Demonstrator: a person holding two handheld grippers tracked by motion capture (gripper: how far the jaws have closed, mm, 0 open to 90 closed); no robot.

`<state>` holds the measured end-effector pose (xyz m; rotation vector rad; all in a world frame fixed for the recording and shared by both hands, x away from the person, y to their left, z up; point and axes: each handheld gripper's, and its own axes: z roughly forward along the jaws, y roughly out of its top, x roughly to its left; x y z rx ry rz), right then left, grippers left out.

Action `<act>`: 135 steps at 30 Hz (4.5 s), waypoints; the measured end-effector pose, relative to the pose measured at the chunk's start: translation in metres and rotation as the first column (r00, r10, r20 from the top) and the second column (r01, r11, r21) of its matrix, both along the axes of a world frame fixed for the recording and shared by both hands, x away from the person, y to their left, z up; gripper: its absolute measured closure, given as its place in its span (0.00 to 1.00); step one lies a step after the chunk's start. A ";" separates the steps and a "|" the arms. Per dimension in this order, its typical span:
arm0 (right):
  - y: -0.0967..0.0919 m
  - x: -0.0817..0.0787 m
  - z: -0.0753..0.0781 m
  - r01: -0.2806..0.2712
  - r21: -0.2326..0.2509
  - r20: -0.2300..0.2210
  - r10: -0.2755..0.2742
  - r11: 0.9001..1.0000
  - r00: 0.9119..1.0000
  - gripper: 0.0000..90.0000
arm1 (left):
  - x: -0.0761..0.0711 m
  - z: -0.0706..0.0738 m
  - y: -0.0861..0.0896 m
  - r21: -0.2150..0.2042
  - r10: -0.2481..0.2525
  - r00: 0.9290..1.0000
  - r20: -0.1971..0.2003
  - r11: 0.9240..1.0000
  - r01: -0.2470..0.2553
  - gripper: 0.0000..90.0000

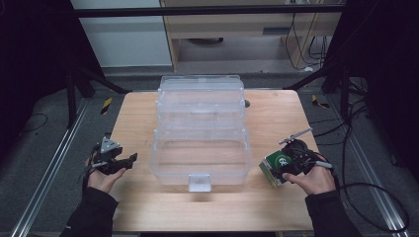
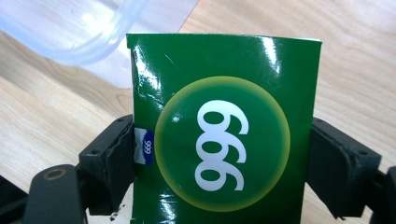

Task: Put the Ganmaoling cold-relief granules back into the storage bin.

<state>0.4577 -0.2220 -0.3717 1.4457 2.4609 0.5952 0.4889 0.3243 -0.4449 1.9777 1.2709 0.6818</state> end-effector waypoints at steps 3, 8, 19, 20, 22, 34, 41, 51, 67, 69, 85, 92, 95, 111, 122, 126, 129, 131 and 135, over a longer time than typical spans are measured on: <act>0.000 0.000 0.006 0.004 0.002 0.022 -0.004 1.000 1.000 0.21 | 0.000 0.000 0.000 -0.001 -0.001 1.000 0.000 1.000 0.001 0.38; -0.002 0.000 0.019 -0.006 0.012 0.066 0.005 1.000 0.998 0.21 | 0.000 0.000 0.000 0.000 0.001 1.000 0.001 1.000 -0.001 0.38; 0.004 0.002 0.043 -0.032 0.004 0.134 0.031 0.999 0.991 0.21 | 0.000 0.000 0.001 0.003 0.002 1.000 0.000 1.000 -0.002 0.38; 0.005 0.003 0.045 -0.035 0.004 0.139 0.034 0.999 0.990 0.21 | 0.000 0.000 0.001 0.003 0.002 1.000 0.000 1.000 -0.002 0.38; 0.007 0.004 0.049 -0.040 0.004 0.154 0.039 0.999 0.987 0.21 | 0.000 0.000 0.001 0.005 0.001 1.000 -0.002 1.000 -0.001 0.38; 0.022 0.009 0.072 -0.108 -0.011 0.219 0.108 0.994 0.970 0.21 | 0.000 0.000 0.001 0.003 0.001 1.000 -0.001 1.000 -0.001 0.38; 0.034 0.013 0.079 -0.170 -0.014 0.223 0.169 0.985 0.960 0.21 | 0.000 0.000 0.000 0.002 0.002 1.000 -0.002 1.000 -0.002 0.38; 0.052 0.023 0.089 -0.294 -0.003 0.209 0.288 0.956 0.935 0.21 | 0.001 0.000 0.001 0.000 0.002 1.000 -0.004 1.000 -0.002 0.38; 0.084 0.045 0.088 -0.509 -0.031 0.153 0.507 0.860 0.848 0.21 | 0.001 0.000 0.001 -0.004 0.002 1.000 -0.003 1.000 -0.002 0.38; 0.087 0.046 0.088 -0.529 -0.028 0.146 0.527 0.848 0.837 0.21 | 0.001 0.000 0.001 -0.004 0.002 1.000 -0.004 1.000 -0.002 0.38; 0.109 0.055 0.081 -0.694 -0.094 0.070 0.700 0.714 0.710 0.20 | 0.001 -0.001 0.001 -0.007 0.001 1.000 -0.006 1.000 -0.001 0.38; 0.115 0.060 0.074 -0.735 -0.125 0.027 0.742 0.667 0.669 0.20 | 0.001 0.000 0.002 -0.008 0.000 1.000 -0.004 1.000 0.000 0.38; 0.117 0.062 0.071 -0.760 -0.147 0.008 0.769 0.633 0.639 0.20 | 0.001 0.000 0.001 -0.007 -0.001 1.000 -0.005 1.000 0.001 0.38; 0.120 0.076 0.055 -0.817 -0.143 -0.071 0.818 0.558 0.571 0.20 | 0.001 -0.001 0.001 -0.007 -0.001 1.000 -0.007 1.000 0.001 0.38; 0.127 0.083 0.041 -0.852 -0.144 -0.094 0.850 0.504 0.518 0.20 | 0.002 -0.001 0.001 -0.007 -0.004 1.000 -0.009 1.000 0.004 0.38; 0.128 0.085 0.036 -0.860 -0.152 -0.104 0.857 0.487 0.504 0.20 | 0.002 -0.001 0.001 -0.005 -0.005 1.000 -0.011 1.000 0.004 0.38; 0.129 0.087 0.033 -0.864 -0.152 -0.113 0.860 0.480 0.497 0.20 | 0.002 -0.001 0.001 -0.006 -0.004 1.000 -0.011 1.000 0.004 0.38; 0.130 0.088 0.031 -0.866 -0.153 -0.118 0.862 0.475 0.494 0.20 | 0.002 -0.001 0.001 -0.006 -0.004 1.000 -0.010 1.000 0.004 0.38; 0.132 0.089 0.028 -0.871 -0.156 -0.126 0.865 0.467 0.486 0.20 | 0.002 -0.001 0.001 -0.007 -0.005 1.000 -0.011 1.000 0.005 0.38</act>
